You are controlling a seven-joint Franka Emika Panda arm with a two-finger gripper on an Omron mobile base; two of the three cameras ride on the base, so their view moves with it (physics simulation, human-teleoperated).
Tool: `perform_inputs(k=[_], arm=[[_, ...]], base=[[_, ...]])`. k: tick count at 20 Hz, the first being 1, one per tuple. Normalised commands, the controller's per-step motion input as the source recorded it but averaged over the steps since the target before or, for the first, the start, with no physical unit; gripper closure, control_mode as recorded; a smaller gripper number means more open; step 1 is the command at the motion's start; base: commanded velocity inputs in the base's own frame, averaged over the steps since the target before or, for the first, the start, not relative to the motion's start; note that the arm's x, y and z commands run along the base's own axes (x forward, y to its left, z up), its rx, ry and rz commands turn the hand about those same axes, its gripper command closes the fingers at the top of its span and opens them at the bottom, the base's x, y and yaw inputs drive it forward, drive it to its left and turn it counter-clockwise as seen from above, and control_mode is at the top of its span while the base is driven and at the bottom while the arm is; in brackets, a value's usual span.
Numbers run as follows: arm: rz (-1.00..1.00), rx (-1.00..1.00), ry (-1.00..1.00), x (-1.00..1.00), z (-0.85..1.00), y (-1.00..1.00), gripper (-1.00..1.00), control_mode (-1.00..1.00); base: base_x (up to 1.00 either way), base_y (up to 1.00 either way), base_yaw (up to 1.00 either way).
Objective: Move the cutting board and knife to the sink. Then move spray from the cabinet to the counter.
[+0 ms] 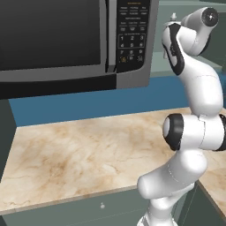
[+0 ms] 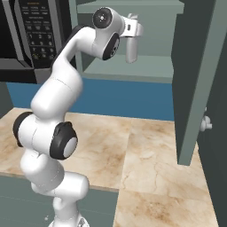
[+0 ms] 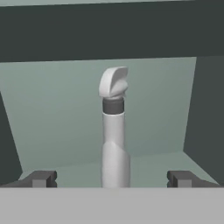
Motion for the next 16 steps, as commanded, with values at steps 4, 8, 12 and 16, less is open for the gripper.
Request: perform_inputs(k=[4, 8, 12, 16], arm=[[0.00, 0.00, 0.00, 0.16, 0.00, 0.00, -1.00, -1.00], [0.01, 0.00, 0.00, 0.20, 0.00, 0.00, -1.00, -1.00], [0.01, 0.00, 0.00, 0.18, 0.00, -0.02, -1.00, -1.00], [0.01, 0.00, 0.00, 0.21, 0.00, -0.04, -1.00, -1.00]], base=[[0.00, 0.00, 0.00], [0.00, 0.00, 0.00], [0.00, 0.00, 0.00], [0.00, 0.00, 0.00]])
